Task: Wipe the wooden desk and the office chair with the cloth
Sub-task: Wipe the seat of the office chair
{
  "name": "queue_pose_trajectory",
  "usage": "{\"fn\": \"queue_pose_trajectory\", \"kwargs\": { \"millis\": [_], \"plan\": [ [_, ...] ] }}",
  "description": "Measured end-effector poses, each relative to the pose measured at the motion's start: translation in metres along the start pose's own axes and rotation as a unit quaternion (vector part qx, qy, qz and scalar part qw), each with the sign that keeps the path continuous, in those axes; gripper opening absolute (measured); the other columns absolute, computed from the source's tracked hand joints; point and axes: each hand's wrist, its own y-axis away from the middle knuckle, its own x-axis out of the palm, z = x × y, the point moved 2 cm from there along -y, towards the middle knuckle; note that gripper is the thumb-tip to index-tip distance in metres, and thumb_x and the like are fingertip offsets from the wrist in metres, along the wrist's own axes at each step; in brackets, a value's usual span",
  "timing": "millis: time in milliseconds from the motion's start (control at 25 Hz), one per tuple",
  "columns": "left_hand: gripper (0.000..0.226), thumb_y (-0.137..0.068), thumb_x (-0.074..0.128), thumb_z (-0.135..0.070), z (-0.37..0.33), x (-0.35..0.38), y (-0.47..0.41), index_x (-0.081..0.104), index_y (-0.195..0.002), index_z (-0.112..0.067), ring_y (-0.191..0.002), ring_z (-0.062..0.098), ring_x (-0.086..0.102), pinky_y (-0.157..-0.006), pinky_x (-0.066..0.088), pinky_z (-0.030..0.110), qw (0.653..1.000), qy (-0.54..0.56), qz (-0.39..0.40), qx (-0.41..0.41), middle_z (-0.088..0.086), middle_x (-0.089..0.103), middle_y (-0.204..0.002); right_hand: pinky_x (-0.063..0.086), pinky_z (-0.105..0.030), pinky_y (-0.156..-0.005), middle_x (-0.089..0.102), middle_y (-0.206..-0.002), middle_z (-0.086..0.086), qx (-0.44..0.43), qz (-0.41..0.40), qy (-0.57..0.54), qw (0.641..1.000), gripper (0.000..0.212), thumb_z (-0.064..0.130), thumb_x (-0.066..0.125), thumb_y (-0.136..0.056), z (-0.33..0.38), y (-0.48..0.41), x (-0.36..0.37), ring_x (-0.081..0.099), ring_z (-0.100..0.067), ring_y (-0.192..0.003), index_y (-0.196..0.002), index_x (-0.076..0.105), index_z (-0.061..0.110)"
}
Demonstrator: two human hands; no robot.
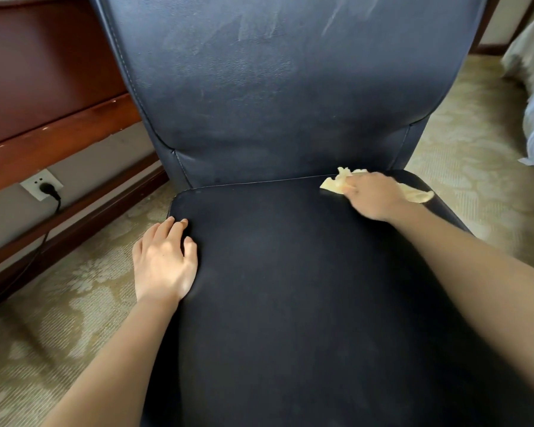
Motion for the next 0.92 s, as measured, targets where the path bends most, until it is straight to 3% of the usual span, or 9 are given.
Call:
{"fn": "queue_pose_trajectory", "kwargs": {
  "millis": [160,320,480,600,760,840,920],
  "plan": [
    [0.041,-0.095,0.041,-0.023,-0.001,0.0,-0.001,0.053,-0.133,-0.015,-0.131,0.027,0.037,-0.109,0.021,0.045,0.998,-0.06,0.007,0.011,0.006,0.048,-0.142,0.041,-0.042,-0.095,0.05,-0.137,-0.005,-0.105,0.015,-0.025,0.994,0.04,0.018,0.034,-0.098,0.053,0.031,-0.004,0.049,-0.031,-0.117,-0.136,0.047,0.024],
    [0.047,-0.097,0.027,-0.03,-0.01,-0.007,-0.002,0.04,-0.141,-0.02,-0.127,0.03,0.039,-0.106,0.023,0.048,0.981,-0.181,0.073,0.0,0.005,0.043,-0.144,0.034,-0.037,-0.098,0.045,-0.14,0.003,-0.201,0.013,-0.052,0.978,0.039,0.021,0.036,-0.099,0.096,0.082,-0.006,0.045,-0.022,-0.121,-0.136,0.047,0.025],
    [0.049,-0.099,0.02,-0.032,-0.033,-0.024,0.008,0.027,-0.145,-0.017,-0.131,0.03,0.032,-0.111,0.014,0.054,0.943,-0.302,0.129,0.054,0.007,0.032,-0.15,0.028,-0.035,-0.106,0.046,-0.135,0.01,-0.21,0.009,-0.061,0.976,0.035,0.026,0.034,-0.1,0.101,0.143,-0.004,0.04,-0.015,-0.126,-0.131,0.051,0.025],
    [0.053,-0.098,0.013,-0.043,-0.069,-0.034,0.046,0.025,-0.145,-0.021,-0.138,0.026,0.025,-0.11,0.002,0.061,0.949,-0.261,0.146,0.102,0.004,0.026,-0.153,0.022,-0.037,-0.112,0.049,-0.133,0.01,-0.176,0.019,-0.091,0.98,0.032,0.025,0.039,-0.1,0.093,0.196,-0.007,0.037,-0.015,-0.13,-0.126,0.057,0.024],
    [0.061,-0.097,0.007,-0.05,-0.1,-0.037,0.127,0.0,-0.151,-0.024,-0.146,0.027,0.001,-0.111,-0.003,0.059,0.948,-0.203,0.2,0.146,0.003,0.002,-0.16,0.041,-0.043,-0.101,0.065,-0.119,0.006,-0.152,-0.049,-0.106,0.981,0.019,0.024,0.052,-0.088,0.08,0.282,-0.015,0.057,-0.02,-0.119,-0.096,0.07,0.024],
    [0.063,-0.095,0.002,-0.052,-0.104,-0.034,0.162,-0.014,-0.149,-0.024,-0.145,0.029,-0.01,-0.112,-0.002,0.058,0.944,-0.191,0.221,0.15,0.004,-0.011,-0.159,0.042,-0.04,-0.102,0.063,-0.122,0.011,-0.159,-0.032,-0.101,0.981,0.028,0.031,0.045,-0.089,0.073,0.314,-0.015,0.055,-0.014,-0.121,-0.102,0.07,0.03],
    [0.067,-0.091,-0.006,-0.054,-0.107,-0.034,0.187,-0.01,-0.15,-0.023,-0.145,0.032,-0.008,-0.112,0.005,0.058,0.951,-0.167,0.215,0.15,0.008,-0.01,-0.159,0.041,-0.037,-0.103,0.06,-0.126,0.012,-0.18,-0.021,-0.096,0.979,0.033,0.035,0.042,-0.09,0.064,0.327,-0.016,0.052,-0.011,-0.124,-0.11,0.069,0.034]
  ]
}}
